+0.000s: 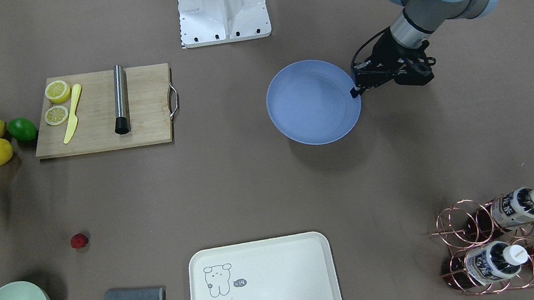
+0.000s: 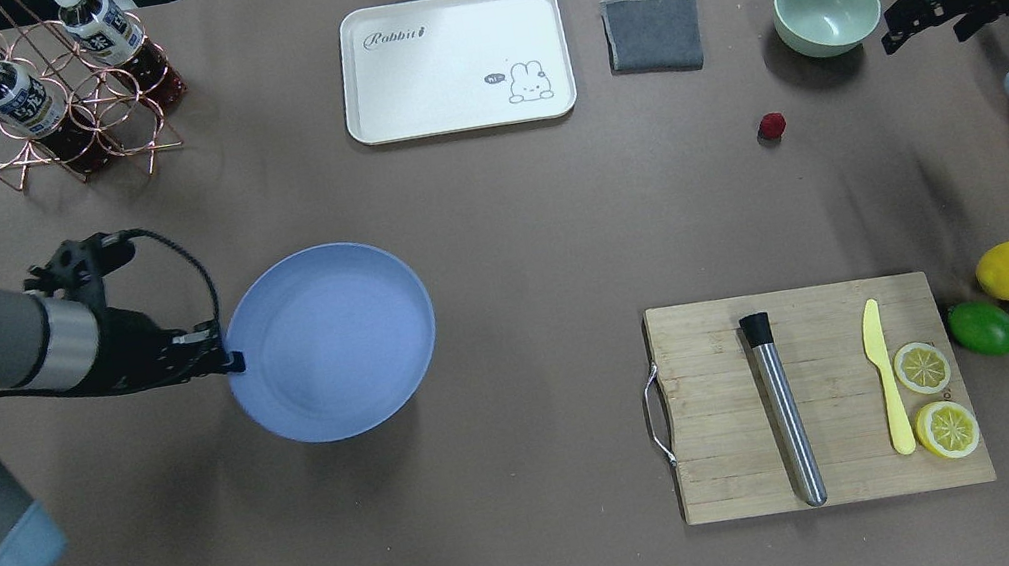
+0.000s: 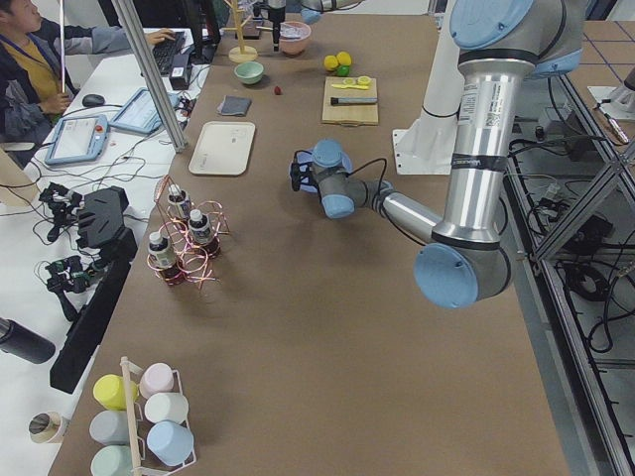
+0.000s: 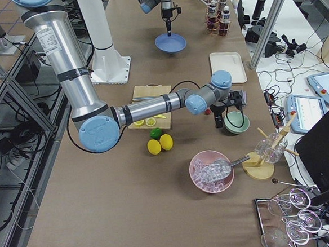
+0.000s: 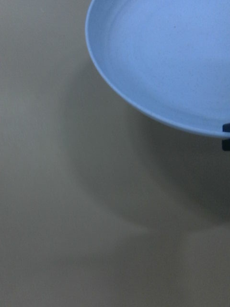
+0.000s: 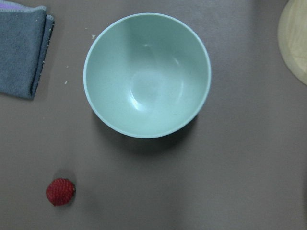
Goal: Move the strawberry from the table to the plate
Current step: 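Move the left gripper to the blue plate while the right gripper reaches toward the strawberry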
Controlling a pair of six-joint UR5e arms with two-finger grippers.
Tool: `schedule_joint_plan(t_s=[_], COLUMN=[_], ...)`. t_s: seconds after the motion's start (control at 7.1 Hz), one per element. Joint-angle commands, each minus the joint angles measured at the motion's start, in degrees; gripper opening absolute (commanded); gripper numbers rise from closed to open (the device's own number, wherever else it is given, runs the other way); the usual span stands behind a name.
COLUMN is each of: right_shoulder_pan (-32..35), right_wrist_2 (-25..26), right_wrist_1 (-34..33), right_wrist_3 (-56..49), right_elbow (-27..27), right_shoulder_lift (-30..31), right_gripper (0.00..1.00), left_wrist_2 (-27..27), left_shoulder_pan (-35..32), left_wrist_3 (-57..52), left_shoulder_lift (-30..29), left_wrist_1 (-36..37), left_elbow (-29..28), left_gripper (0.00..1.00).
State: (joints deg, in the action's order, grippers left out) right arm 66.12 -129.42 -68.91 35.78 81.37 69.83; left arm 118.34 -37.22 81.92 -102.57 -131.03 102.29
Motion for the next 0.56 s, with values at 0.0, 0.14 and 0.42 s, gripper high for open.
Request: schedule_joint_plan(t_s=[0.0, 0.14, 0.42], right_shoulder_pan=[-4.8, -5.8, -10.1], right_wrist_2=[2.9, 3.5, 6.5], right_wrist_1=[2.2, 2.2, 4.8], right_wrist_3=[6.0, 7.2, 12.1], right_elbow=[-2.9, -5.1, -6.0], right_shoulder_lift=[-3.1, -5.6, -6.8], right_gripper=[0.98, 0.98, 0.98], left_wrist_2=[-5.6, -7.1, -8.8], left_shoulder_pan=[4.5, 5.9, 7.5], left_wrist_3=[3.0, 3.7, 4.2], left_shoulder_lift=[-14.4, -15.8, -19.3], left_wrist_1=[10.8, 10.5, 10.4], left_elbow=[-4.8, -7.6, -10.6], left_gripper=[0.0, 0.0, 0.0])
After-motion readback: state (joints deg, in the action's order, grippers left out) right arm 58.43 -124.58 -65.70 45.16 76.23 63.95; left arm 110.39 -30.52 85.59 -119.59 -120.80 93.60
